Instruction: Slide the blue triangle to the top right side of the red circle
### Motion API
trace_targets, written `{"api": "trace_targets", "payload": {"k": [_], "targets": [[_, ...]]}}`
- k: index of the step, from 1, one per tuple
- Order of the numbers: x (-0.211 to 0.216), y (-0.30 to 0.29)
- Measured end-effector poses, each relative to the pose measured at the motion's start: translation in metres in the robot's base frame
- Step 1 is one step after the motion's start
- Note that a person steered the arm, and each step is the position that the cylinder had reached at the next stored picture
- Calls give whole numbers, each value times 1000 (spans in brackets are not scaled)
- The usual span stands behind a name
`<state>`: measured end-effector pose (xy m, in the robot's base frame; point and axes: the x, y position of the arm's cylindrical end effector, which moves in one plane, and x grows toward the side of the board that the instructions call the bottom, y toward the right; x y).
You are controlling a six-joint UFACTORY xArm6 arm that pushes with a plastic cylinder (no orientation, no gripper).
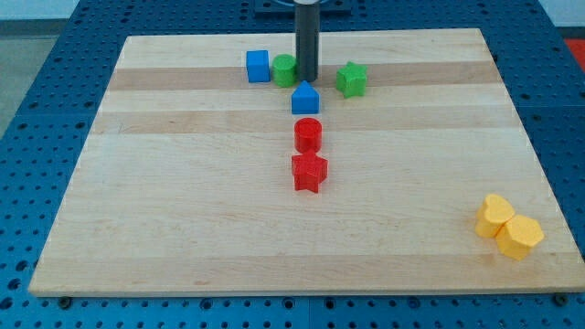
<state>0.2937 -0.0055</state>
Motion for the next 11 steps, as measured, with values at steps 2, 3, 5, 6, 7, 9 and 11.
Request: {"api": "trace_targets", "payload": {"k": [2,3,5,6,7,9,11], "targets": [[6,-22],[21,-22],[51,-19],[43,-19],[41,-11],[61,14],[79,22]]}}
